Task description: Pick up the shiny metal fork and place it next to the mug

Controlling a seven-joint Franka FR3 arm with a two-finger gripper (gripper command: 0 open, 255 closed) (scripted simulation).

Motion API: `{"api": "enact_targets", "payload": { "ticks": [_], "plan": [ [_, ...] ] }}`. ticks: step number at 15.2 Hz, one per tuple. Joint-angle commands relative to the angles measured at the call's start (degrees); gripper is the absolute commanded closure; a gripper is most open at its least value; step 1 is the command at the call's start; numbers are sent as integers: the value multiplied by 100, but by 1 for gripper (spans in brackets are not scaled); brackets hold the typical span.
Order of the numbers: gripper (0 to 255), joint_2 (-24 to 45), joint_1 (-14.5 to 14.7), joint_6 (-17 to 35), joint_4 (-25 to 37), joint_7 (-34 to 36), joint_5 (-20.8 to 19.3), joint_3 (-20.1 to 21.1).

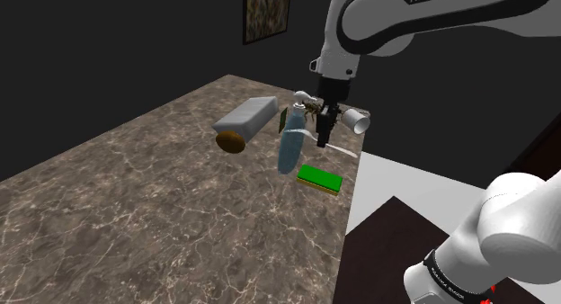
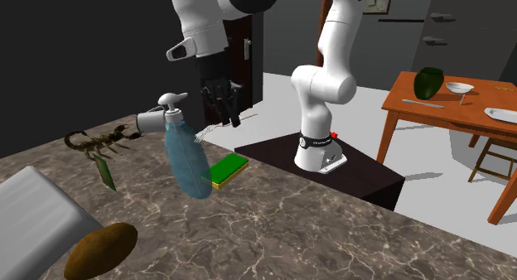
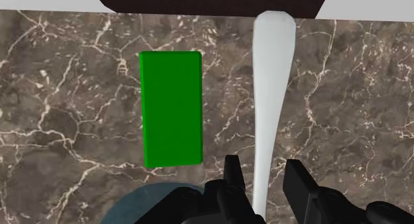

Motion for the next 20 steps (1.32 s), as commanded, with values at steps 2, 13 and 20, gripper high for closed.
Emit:
{"api": "enact_targets", "payload": {
  "ticks": [2,13,20],
  "plan": [
    [255,346,-169,-82,361,-335,-153,-239],
    [255,1898,-735,-448,2106,-1528,-413,-980],
    [255,2716,-993,-577,2987,-2011,-382,-1204]
  ]
}}
